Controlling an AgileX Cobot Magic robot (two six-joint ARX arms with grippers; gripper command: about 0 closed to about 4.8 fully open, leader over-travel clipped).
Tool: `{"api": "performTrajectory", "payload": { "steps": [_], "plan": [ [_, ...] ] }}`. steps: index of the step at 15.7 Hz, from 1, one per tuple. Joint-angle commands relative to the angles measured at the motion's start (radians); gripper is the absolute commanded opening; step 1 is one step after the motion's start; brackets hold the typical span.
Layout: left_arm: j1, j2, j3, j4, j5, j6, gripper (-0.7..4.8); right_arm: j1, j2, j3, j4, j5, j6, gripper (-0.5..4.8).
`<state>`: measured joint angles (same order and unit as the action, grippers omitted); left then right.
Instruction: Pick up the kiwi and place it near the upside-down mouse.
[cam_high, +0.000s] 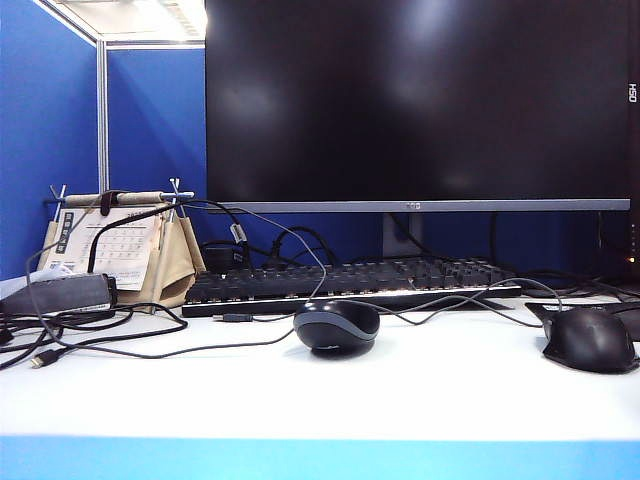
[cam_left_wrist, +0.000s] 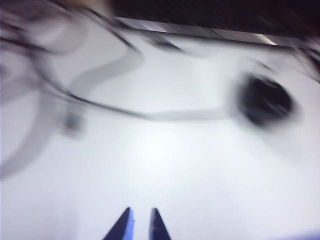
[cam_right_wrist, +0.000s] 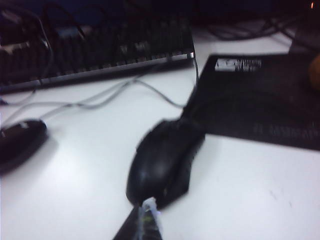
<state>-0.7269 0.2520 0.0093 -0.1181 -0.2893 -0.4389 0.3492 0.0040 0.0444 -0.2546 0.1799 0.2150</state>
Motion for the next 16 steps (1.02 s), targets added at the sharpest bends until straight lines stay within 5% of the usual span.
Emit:
{"api": "performTrajectory", "payload": {
  "steps": [1,6,10,13,16],
  "plan": [
    [0.001,0.001,0.001,-0.031,0.130,0.003,0.57,0.002,-0.001,0.003,0.049,-0.002,0.006,-0.05],
    [0.001,0.000,0.001,-0.029,0.050,0.035,0.57,0.002,-0.001,0.003,0.041,-0.002,0.006,-0.05],
    [0.001,0.001,0.093,0.005,0.272,0.057,0.57,0.002,-0.001,0.003,0.043,-0.053,0.006,-0.05],
    [0.001,0.047,0.283,-0.018,0.285,0.193,0.57,0.002,-0.001,0.003,0.062,-0.078,0.006,-0.05],
    [0.001,0.245,0.439,-0.061,0.287,0.208,0.57,0.002,-0.001,0.004,0.188,-0.085,0.006,0.30]
  ]
}}
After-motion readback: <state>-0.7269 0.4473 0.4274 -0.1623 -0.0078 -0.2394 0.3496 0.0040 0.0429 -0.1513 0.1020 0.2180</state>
